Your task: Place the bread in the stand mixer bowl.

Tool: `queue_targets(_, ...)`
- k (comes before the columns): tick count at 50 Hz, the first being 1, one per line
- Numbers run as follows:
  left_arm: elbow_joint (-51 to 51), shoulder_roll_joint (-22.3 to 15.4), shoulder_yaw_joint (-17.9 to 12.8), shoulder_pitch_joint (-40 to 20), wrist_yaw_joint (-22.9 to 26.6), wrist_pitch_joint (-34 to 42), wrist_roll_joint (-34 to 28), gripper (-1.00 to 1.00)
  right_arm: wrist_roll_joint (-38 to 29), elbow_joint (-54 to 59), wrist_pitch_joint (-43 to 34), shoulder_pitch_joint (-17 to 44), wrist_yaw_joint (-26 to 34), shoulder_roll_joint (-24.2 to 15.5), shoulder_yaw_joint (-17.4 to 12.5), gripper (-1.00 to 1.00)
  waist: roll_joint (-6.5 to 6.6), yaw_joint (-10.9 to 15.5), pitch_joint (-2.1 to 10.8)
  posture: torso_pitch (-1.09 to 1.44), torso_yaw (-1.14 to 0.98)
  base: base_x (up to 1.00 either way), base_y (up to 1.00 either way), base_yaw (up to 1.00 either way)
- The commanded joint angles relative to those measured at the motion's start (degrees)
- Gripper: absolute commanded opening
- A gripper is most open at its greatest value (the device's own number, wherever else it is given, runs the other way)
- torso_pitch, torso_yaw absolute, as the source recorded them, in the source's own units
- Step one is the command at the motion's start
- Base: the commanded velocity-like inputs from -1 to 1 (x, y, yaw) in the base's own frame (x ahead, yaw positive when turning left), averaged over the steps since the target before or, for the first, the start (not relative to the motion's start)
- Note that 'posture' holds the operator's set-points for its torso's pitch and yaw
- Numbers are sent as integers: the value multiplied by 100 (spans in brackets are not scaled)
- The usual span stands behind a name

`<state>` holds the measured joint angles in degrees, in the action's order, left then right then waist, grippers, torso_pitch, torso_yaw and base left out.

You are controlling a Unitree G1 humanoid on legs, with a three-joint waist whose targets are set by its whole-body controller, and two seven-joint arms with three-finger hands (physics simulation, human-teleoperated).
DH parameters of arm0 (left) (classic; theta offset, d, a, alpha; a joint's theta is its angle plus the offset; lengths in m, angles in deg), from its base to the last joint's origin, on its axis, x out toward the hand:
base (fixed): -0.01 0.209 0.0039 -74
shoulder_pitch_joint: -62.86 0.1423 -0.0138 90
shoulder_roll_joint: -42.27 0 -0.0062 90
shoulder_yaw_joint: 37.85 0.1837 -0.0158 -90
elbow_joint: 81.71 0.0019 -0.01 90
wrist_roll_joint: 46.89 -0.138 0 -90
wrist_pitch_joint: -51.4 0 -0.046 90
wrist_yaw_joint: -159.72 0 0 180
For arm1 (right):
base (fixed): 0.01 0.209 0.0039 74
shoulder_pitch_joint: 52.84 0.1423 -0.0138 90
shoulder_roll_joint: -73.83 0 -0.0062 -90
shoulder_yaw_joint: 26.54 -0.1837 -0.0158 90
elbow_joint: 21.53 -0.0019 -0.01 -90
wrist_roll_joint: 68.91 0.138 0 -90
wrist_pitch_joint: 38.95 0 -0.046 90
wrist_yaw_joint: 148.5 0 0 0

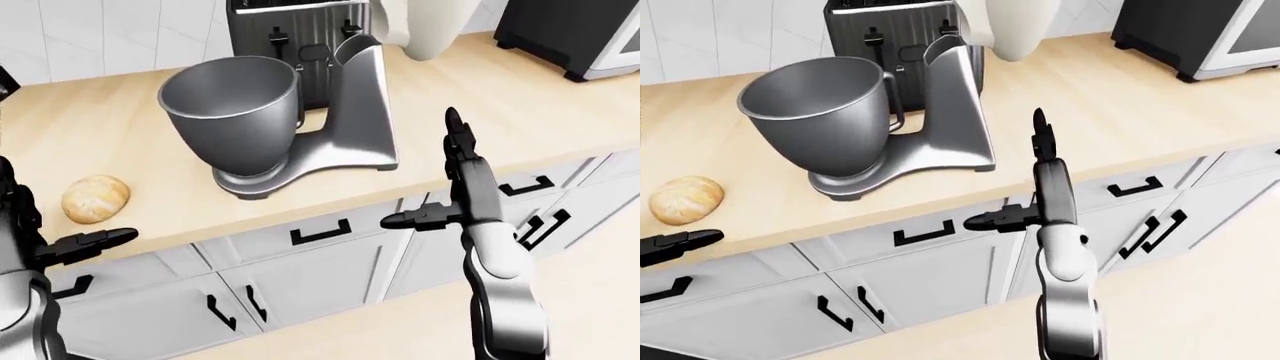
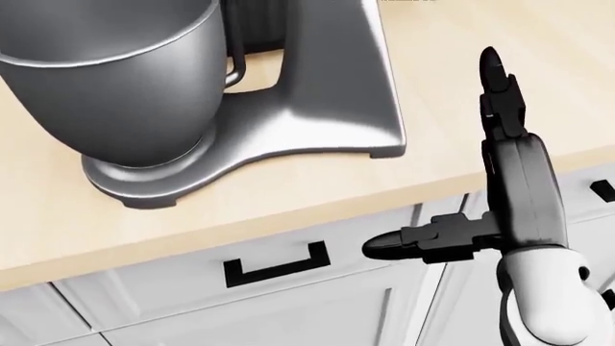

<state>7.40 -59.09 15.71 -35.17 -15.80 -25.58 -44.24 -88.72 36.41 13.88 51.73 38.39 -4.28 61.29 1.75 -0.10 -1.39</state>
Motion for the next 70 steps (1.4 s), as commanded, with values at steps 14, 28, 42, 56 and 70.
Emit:
queue_targets(14, 725, -437, -22, -181, -182, -852, -264, 100, -44, -219, 180, 147, 0, -5, 7, 100, 61, -14, 88, 0, 0, 0, 0, 0)
queue_targets(28, 1751, -664, 223, -385, -287, -1333, -435, 100, -45, -196, 205, 163, 2, 5, 16, 100, 134, -18, 100, 0, 0, 0, 0, 0)
queue_targets(42, 2303, -875, 734, -1006, -385, -1339, -336, 100, -17, -194, 215, 149, -12, 4, -3, 100, 178, -4, 99, 0, 0, 0, 0, 0)
queue_targets(56, 1669, -587, 1034, -1253, -187, -752, -346, 100, -20, -179, 217, 151, -35, 5, 8, 100, 109, 9, 126, 0, 0, 0, 0, 0)
queue_targets(70, 2434, -670, 1102, -1368, -265, -1029, -379, 100, -28, -183, 237, 181, -29, 16, 42, 100, 115, 26, 169, 0, 0, 0, 0, 0)
